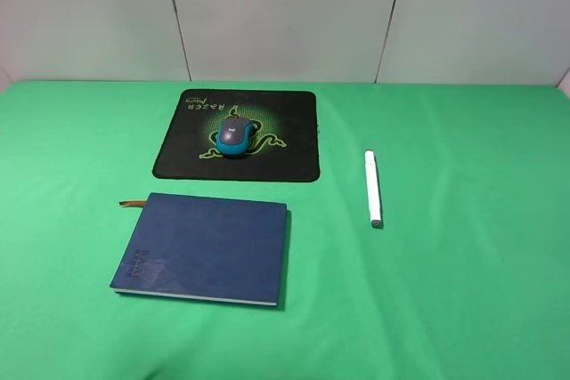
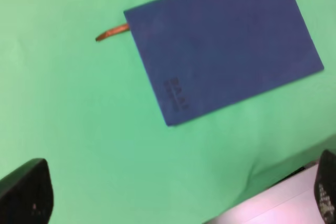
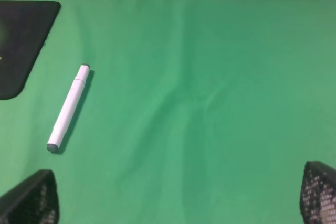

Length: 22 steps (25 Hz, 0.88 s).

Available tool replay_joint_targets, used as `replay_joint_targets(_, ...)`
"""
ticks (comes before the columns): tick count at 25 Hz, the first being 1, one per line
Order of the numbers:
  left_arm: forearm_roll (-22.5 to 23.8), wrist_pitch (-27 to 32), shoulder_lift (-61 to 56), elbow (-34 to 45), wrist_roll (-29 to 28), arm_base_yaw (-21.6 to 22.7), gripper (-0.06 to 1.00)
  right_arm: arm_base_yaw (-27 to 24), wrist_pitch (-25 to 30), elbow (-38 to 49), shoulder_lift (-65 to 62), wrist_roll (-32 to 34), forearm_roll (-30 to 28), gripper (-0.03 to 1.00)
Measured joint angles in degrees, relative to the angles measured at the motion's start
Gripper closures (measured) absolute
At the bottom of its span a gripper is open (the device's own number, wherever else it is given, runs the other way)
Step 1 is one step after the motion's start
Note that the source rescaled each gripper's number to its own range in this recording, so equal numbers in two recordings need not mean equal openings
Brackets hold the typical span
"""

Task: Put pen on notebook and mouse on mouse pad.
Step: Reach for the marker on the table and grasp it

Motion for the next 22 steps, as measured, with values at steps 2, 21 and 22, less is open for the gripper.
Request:
replay_joint_targets(2, 0.00, 0.00, -5.35, 3.01, 0.05, 0.00, -0.06, 0.00, 0.00, 0.00, 0.00, 0.00, 0.00, -0.03)
replay_joint_targets(21, -2.45, -6.23, -33.11, 23.89, 6.03, 21.36, -0.06, 0.00, 0.00, 0.00, 0.00, 0.00, 0.00, -0.03)
replay_joint_targets(22, -2.65, -6.23, -34.57, 24.47, 6.21, 21.63, -0.06, 0.00, 0.00, 0.00, 0.00, 0.00, 0.00, -0.03)
